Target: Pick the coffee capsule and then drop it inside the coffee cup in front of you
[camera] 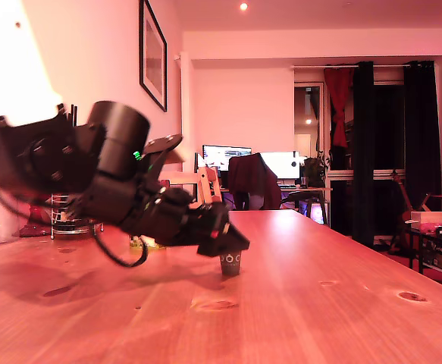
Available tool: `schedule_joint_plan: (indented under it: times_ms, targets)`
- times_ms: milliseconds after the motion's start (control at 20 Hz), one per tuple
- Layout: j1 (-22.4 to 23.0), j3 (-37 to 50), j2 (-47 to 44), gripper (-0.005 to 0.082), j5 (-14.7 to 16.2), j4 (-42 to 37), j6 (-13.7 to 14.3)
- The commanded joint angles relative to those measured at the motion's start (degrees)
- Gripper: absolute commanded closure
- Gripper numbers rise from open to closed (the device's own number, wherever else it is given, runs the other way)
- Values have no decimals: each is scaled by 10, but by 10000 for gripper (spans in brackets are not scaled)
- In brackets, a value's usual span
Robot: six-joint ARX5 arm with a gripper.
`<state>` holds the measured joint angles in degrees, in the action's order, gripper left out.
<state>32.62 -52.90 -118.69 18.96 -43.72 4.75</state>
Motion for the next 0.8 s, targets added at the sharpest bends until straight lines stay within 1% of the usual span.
schedule_joint_plan:
  times_ms: [0, 100, 350, 400, 450, 600, 700, 750]
  targets:
    - [3, -7, -21, 200, 0, 8, 1]
    - [3, -9, -21, 203, 1, 11, 4]
    - [3, -9, -21, 204, 0, 50, 7]
    - [3, -9, -21, 204, 0, 53, 7]
    - [3, -9, -21, 204, 0, 57, 13]
    - [3, -9, -21, 209, 0, 65, 13]
    - [3, -9, -21, 259, 0, 64, 13]
    - [3, -9, -21, 307, 0, 63, 14]
